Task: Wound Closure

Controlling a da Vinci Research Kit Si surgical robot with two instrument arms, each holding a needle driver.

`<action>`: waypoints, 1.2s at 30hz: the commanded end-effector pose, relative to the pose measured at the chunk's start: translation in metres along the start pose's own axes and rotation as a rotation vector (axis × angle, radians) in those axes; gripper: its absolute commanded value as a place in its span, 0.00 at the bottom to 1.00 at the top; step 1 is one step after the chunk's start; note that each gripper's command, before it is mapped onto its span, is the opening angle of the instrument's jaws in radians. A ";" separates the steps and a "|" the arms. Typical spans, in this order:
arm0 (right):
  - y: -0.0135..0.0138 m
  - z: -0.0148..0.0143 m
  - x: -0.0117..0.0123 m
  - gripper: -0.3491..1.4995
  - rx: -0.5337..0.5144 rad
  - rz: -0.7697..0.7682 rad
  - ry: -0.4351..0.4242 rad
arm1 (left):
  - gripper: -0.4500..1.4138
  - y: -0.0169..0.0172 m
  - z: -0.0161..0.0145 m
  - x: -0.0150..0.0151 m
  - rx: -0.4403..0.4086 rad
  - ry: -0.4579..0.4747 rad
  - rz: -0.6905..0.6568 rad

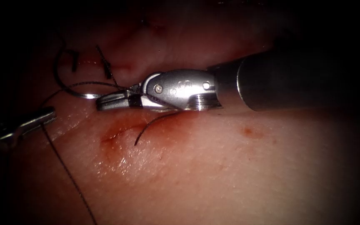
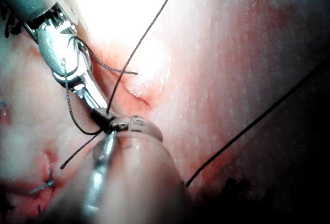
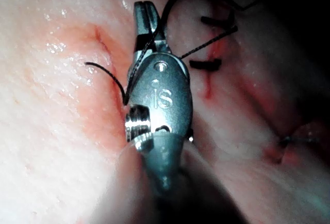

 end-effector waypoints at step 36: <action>0.0006 0.0014 0.0005 0.84 -0.222 0.225 0.129 | 0.00 0.0033 0.0066 0.0052 -0.097 0.101 -0.003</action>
